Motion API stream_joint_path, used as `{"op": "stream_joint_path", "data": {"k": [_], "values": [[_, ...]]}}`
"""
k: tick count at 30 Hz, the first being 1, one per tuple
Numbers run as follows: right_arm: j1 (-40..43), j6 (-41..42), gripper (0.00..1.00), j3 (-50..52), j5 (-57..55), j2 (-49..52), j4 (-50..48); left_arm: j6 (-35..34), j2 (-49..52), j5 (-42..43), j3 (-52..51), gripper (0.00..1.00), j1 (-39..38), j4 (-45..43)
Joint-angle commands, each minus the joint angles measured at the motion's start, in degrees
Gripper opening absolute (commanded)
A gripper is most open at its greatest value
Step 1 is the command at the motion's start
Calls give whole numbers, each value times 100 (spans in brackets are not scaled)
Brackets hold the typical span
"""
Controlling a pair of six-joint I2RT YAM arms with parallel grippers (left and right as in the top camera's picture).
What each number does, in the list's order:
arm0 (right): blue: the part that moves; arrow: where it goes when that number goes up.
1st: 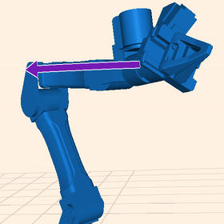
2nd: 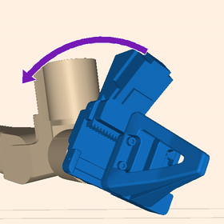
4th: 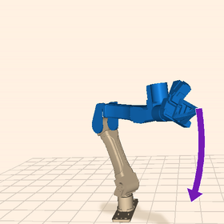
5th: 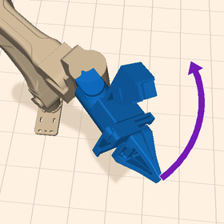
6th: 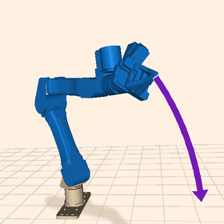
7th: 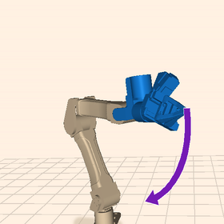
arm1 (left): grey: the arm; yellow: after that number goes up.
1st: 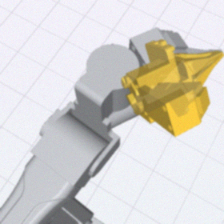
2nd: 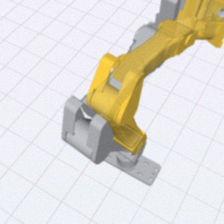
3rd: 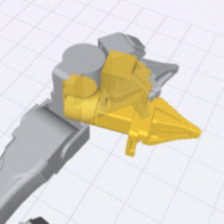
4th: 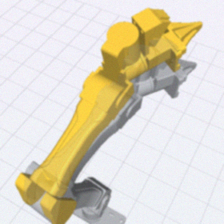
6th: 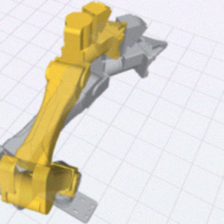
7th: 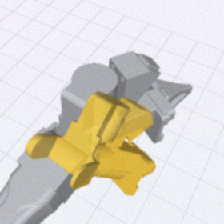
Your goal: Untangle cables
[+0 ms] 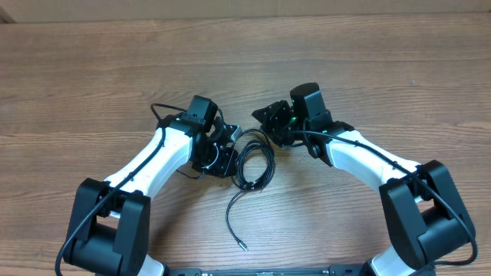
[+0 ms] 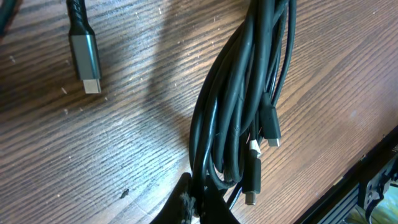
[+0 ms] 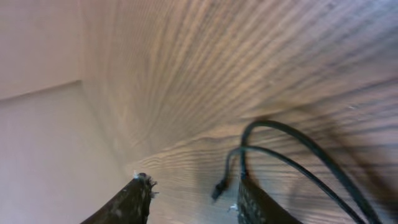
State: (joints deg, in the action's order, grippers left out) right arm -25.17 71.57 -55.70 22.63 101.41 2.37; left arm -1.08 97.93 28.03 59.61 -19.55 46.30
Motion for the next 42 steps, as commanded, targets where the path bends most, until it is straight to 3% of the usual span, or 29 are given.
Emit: {"op": "stream_joint_path", "data": {"k": [1,4,12,22,42], "values": [[11,-651,34,-13,46,-142,118,107,-55,50,0,4,-74,-13],[33,-1325,22,-13,562,-142,225,107,-55,50,0,4,-74,-28],[107,-2835,22,-13,2142,-144,612,105,-55,50,0,4,-74,-138],[22,-3311,22,-7,1449,-142,2114,66,-55,52,0,4,-74,-177],[-1370,-3300,27,-2,-306,-142,2087,-214,-55,50,0,4,-74,-177]]}}
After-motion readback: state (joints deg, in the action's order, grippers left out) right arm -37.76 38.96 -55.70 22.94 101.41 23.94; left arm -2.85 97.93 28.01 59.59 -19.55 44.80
